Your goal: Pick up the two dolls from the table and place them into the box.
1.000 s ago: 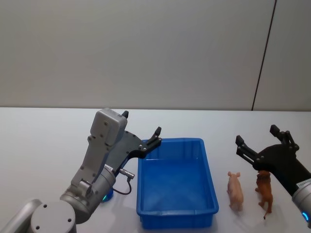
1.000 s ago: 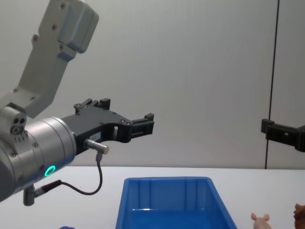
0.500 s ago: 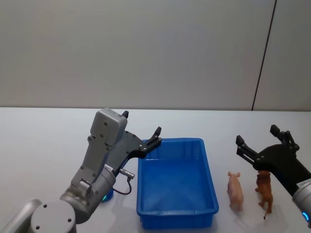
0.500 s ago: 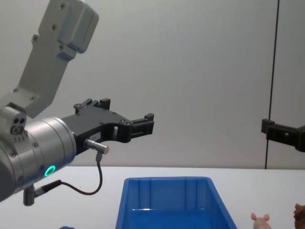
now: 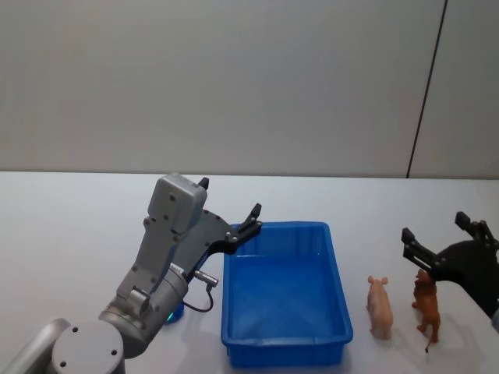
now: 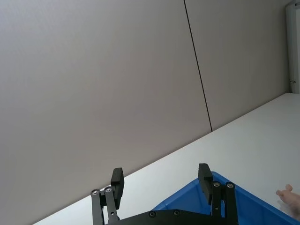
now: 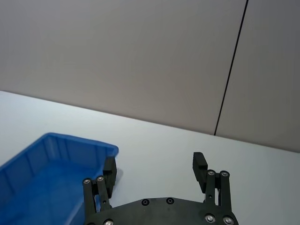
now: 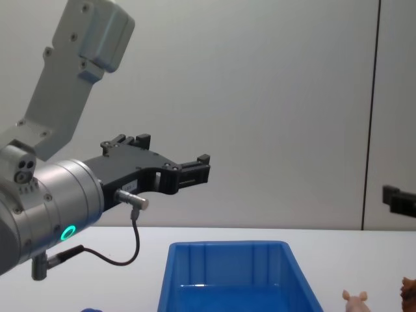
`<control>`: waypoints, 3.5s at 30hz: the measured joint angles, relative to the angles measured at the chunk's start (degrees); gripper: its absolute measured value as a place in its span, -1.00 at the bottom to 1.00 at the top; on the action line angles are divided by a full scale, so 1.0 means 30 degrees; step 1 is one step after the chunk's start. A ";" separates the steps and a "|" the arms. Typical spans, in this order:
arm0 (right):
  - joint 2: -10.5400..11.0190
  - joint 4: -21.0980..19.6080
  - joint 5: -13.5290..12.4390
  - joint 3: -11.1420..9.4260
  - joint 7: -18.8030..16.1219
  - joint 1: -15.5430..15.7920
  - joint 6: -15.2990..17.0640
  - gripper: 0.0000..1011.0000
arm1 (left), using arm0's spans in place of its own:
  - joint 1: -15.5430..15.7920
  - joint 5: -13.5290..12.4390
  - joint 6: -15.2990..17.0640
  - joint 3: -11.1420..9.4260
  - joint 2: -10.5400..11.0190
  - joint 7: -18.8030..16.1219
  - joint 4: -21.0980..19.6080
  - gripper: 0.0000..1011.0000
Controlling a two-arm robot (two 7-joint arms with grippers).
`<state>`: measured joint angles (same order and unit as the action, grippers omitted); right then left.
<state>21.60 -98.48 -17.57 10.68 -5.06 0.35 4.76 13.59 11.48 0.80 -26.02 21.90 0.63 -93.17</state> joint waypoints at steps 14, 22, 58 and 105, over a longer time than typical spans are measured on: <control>0.0407 0.0769 0.0108 -0.0309 -0.0058 -0.0109 0.2557 0.98 | 0.0001 0.0000 0.0000 0.0001 0.0001 -0.0001 -0.0001 0.98; 0.0320 0.1250 0.0142 -0.0270 -0.0074 -0.0246 0.4073 0.98 | 0.0001 0.0000 0.0001 0.0000 0.0000 -0.0001 0.0000 0.98; -0.1099 0.4085 0.0072 0.0396 0.0145 -0.1471 0.6886 0.23 | 0.0001 0.0000 0.0000 -0.0001 0.0000 -0.0001 -0.0001 0.98; -0.2110 0.1293 0.2197 0.1343 -0.2455 -0.2485 0.4915 -0.41 | 0.0001 -0.0001 0.0000 0.0000 0.0000 0.0000 0.0000 0.98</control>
<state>15.27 -94.60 -10.98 14.71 -12.43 -7.11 19.51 13.59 11.48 0.80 -26.02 21.90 0.63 -93.17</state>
